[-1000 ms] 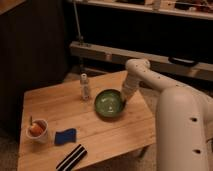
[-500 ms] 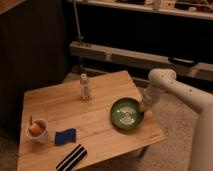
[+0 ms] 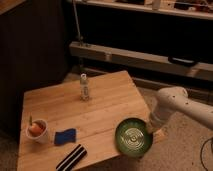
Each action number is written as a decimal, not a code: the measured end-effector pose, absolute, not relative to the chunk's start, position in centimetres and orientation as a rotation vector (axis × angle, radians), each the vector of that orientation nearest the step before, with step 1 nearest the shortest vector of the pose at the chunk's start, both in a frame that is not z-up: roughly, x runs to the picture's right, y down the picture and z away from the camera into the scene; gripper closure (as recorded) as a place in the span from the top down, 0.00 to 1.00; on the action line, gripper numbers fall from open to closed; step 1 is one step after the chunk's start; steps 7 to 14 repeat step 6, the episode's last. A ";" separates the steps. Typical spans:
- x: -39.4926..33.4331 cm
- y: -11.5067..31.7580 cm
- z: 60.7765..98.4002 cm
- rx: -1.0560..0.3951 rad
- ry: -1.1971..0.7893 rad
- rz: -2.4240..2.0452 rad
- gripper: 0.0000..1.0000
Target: Drag the ceramic bowl in a circle
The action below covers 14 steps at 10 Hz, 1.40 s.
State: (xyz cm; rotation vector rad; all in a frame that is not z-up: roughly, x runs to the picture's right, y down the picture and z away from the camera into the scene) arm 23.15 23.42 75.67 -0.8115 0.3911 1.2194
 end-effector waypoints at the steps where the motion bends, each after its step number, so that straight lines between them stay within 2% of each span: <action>1: 21.9 23.4 75.3 -0.817 0.370 1.189 0.12; 6: 9.2 20.0 73.8 -0.859 0.214 1.005 0.12; 14: 9.2 20.0 73.8 -0.859 0.214 1.005 0.12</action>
